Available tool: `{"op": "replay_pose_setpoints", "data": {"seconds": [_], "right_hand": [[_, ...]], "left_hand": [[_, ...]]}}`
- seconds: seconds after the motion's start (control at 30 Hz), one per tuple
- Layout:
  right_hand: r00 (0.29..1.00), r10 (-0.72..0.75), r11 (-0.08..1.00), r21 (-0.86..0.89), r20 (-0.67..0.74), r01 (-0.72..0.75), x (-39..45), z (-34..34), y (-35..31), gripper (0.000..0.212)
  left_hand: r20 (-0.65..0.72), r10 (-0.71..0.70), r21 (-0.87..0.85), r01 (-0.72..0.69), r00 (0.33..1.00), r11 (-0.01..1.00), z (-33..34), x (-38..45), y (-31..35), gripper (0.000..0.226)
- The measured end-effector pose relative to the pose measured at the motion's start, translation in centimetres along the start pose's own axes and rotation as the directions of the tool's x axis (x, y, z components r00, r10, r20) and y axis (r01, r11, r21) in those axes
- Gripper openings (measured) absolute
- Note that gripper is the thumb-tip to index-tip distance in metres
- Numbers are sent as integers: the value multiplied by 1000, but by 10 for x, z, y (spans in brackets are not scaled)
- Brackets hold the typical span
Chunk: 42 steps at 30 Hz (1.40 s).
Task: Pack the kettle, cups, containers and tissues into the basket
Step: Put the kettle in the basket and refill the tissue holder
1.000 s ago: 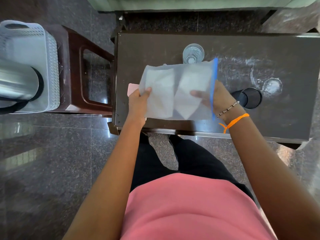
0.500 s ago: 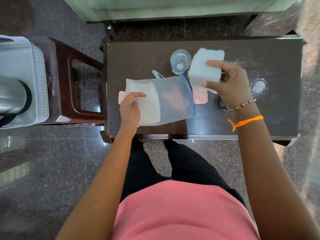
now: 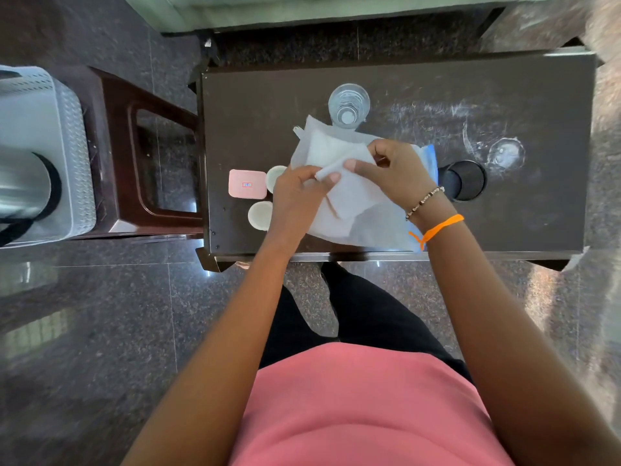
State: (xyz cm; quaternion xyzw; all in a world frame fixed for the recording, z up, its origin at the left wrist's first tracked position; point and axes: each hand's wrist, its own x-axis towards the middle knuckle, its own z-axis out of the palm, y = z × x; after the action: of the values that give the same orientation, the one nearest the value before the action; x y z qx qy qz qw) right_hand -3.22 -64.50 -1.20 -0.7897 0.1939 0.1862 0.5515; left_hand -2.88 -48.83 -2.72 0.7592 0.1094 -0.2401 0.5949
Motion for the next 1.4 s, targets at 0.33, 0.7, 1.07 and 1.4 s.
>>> {"op": "replay_pose_setpoints", "data": {"seconds": [0.33,0.7,1.07,1.4], "right_hand": [[809,293,946,277,-510,-168,-11,-38,75,27],[710,167,893,-200,-684,-403,6,-95,149,34],[757,315,781,-297,-572,-549,51,-95,172,36],[607,305,864,-54,-734,-500,37,-81,178,27]], "left_hand": [[-15,-120,59,120,993,991,17,12,-25,24],[149,-171,31,169,974,985,28,22,-40,55],[215,-232,-20,242,949,970,22,26,-63,84],[251,-240,60,232,938,971,16,27,-66,75]]}}
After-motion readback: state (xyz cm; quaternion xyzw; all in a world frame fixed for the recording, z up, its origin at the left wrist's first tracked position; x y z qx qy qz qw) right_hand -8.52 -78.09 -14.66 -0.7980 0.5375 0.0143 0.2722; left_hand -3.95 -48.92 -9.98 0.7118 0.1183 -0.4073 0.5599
